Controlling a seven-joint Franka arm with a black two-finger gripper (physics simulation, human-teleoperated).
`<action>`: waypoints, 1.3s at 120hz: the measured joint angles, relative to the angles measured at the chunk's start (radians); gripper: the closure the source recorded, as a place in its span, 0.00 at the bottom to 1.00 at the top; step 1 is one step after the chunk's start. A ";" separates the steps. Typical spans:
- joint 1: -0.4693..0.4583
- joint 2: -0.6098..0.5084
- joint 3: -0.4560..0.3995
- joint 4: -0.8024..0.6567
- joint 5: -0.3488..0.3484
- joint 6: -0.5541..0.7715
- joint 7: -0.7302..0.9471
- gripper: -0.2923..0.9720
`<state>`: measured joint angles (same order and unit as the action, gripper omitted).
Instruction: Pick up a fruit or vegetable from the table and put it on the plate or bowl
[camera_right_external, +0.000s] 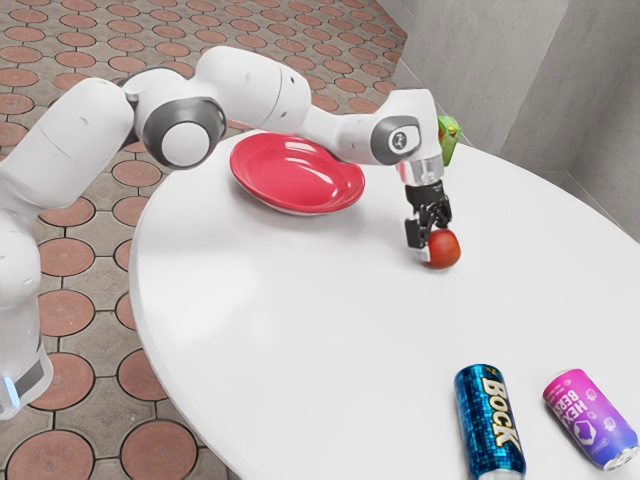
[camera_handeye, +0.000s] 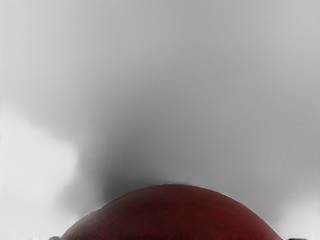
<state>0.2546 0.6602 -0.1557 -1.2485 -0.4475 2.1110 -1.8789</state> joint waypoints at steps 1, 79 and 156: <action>-0.001 0.000 0.000 0.000 0.000 0.000 -0.001 0.48; -0.073 -0.729 0.345 -0.623 0.004 -0.008 -0.069 0.56; 0.097 -0.719 0.373 -0.663 0.005 -0.007 -0.101 0.35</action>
<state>0.3516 -0.0592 0.2175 -1.9114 -0.4427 2.1037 -1.9801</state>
